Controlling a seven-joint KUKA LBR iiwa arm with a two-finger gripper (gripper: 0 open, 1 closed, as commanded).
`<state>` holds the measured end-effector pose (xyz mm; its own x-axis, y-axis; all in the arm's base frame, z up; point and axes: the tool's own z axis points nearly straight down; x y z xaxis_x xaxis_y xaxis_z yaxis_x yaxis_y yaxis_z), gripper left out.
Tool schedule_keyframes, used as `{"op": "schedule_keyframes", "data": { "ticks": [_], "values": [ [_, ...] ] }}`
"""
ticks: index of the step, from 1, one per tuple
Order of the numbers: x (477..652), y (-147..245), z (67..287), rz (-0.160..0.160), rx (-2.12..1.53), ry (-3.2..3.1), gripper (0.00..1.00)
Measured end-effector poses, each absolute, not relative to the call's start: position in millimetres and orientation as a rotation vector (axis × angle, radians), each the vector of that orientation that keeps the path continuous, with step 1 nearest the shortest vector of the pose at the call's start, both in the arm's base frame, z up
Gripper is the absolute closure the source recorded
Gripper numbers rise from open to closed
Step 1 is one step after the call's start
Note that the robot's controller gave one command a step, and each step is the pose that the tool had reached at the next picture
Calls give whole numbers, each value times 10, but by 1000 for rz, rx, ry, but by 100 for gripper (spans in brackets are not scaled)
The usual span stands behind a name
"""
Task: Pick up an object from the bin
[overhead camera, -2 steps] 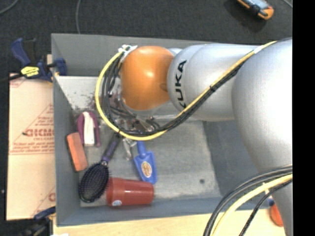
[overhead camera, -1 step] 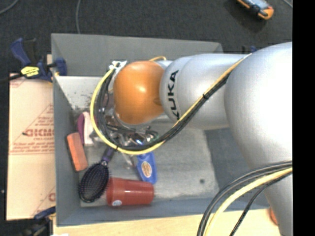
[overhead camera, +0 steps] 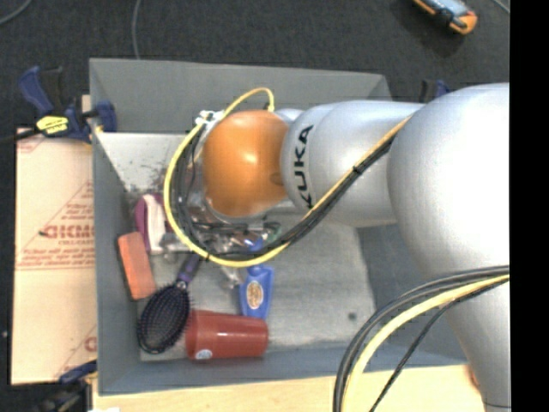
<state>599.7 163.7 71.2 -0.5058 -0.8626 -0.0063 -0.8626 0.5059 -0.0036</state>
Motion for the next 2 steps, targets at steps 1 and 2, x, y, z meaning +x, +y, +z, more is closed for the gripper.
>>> {"op": "schedule_keyframes", "data": {
  "ticks": [1,2],
  "values": [
    [6038,1750,721,5,-1543,2726,100],
    [6038,1749,720,5,-1542,2727,100]
  ]
}}
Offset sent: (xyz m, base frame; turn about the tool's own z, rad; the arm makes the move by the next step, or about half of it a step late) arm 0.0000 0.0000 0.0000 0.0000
